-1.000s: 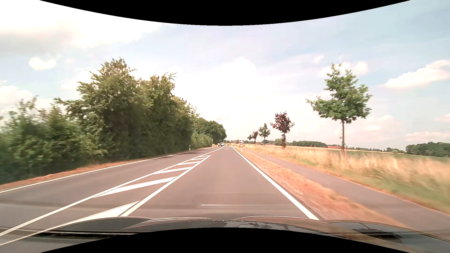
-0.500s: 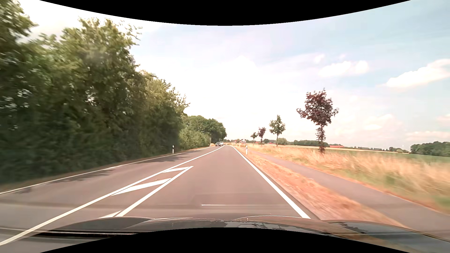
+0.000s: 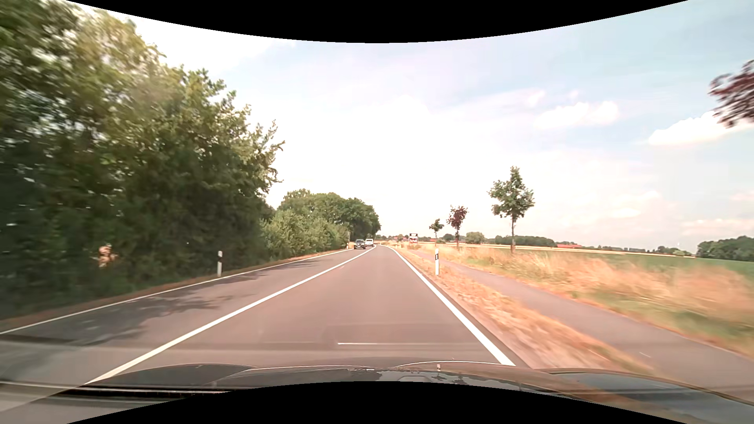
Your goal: Follow the waypoints while adhering to traffic rules and regulations
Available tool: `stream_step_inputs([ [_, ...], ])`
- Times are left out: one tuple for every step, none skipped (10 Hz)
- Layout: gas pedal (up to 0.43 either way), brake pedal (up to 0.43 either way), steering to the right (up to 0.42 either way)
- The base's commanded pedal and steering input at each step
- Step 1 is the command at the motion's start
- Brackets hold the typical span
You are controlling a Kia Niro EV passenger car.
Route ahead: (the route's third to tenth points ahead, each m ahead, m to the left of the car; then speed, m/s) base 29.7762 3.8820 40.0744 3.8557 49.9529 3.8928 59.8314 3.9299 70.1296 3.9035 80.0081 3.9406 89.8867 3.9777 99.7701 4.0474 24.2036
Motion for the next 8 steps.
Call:
stream_step_inputs([
  [0.287, 0.000, -0.005],
  [0.287, 0.000, -0.002],
  [0.287, 0.000, -0.001],
  [0.287, 0.000, 0.000],
  [0.287, 0.000, 0.000],
  [0.287, 0.000, 0.000],
  [0.280, 0.000, 0.000],
  [0.280, 0.000, 0.000],
])
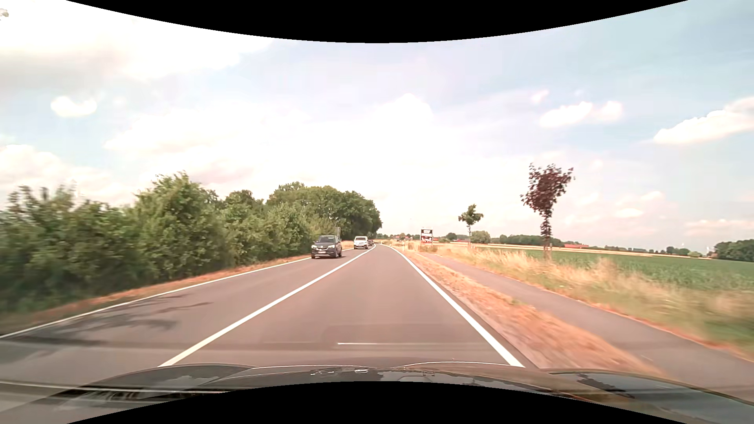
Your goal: Follow the waypoints while adhering to traffic rules and regulations
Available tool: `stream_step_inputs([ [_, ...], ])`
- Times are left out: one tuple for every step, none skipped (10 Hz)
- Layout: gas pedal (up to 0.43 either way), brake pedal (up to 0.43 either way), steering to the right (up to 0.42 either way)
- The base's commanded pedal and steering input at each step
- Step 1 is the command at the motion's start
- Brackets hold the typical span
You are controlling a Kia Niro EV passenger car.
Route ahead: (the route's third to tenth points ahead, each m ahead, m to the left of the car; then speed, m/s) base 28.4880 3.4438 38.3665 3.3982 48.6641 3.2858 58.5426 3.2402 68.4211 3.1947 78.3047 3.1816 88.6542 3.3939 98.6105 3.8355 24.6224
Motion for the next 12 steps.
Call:
stream_step_inputs([
  [0.280, 0.000, 0.000],
  [0.280, 0.000, 0.000],
  [0.280, 0.000, 0.001],
  [0.280, 0.000, 0.001],
  [0.280, 0.000, 0.001],
  [0.280, 0.000, 0.001],
  [0.280, 0.000, 0.000],
  [0.280, 0.000, 0.000],
  [0.280, 0.000, 0.000],
  [0.268, 0.000, 0.000],
  [0.268, 0.000, 0.000],
  [0.268, 0.000, 0.000],
])
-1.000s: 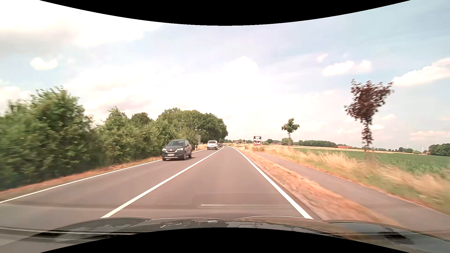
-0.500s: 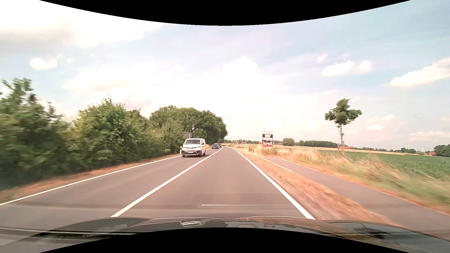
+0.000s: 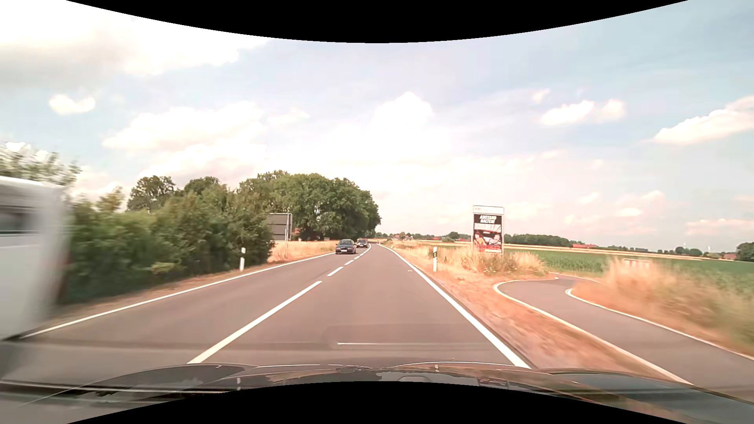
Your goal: Follow the waypoints while adhering to traffic rules and regulations
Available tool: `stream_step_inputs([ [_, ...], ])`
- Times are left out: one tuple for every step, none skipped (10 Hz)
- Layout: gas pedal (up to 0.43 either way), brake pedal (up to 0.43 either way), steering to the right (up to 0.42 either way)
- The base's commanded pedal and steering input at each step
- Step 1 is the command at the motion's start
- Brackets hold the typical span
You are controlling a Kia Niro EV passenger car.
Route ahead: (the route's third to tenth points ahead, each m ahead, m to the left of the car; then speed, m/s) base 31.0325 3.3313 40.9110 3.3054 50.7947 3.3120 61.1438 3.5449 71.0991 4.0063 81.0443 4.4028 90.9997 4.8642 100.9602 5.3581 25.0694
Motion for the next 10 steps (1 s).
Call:
stream_step_inputs([
  [0.268, 0.000, 0.000],
  [0.260, 0.000, 0.000],
  [0.260, 0.000, 0.000],
  [0.260, 0.000, 0.000],
  [0.260, 0.000, -0.001],
  [0.260, 0.000, -0.004],
  [0.260, 0.000, -0.005],
  [0.248, 0.000, -0.005],
  [0.248, 0.000, -0.005],
  [0.248, 0.000, -0.007],
])
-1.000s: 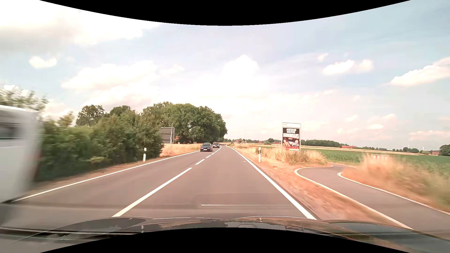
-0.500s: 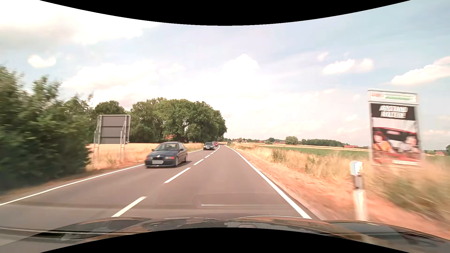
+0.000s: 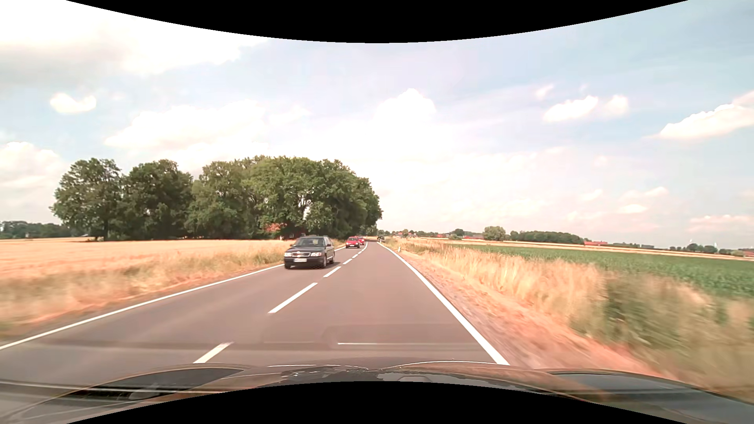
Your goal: Follow the waypoints while adhering to traffic rules and regulations
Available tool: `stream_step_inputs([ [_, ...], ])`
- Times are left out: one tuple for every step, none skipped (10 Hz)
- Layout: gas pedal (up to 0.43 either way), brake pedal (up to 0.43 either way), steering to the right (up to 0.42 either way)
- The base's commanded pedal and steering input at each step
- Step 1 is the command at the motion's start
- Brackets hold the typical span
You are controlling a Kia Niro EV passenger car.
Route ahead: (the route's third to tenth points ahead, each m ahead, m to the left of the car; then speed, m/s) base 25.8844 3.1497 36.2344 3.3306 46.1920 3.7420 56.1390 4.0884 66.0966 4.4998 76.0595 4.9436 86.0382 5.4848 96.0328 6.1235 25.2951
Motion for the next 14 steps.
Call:
stream_step_inputs([
  [0.248, 0.000, -0.007],
  [0.248, 0.000, -0.007],
  [0.248, 0.000, -0.007],
  [0.248, 0.000, -0.007],
  [0.248, 0.000, -0.007],
  [0.248, 0.000, -0.007],
  [0.248, 0.000, -0.007],
  [0.248, 0.000, -0.007],
  [0.248, 0.000, -0.007],
  [0.248, 0.000, -0.007],
  [0.248, 0.000, -0.007],
  [0.248, 0.000, -0.007],
  [0.248, 0.000, -0.007],
  [0.248, 0.000, -0.007],
])
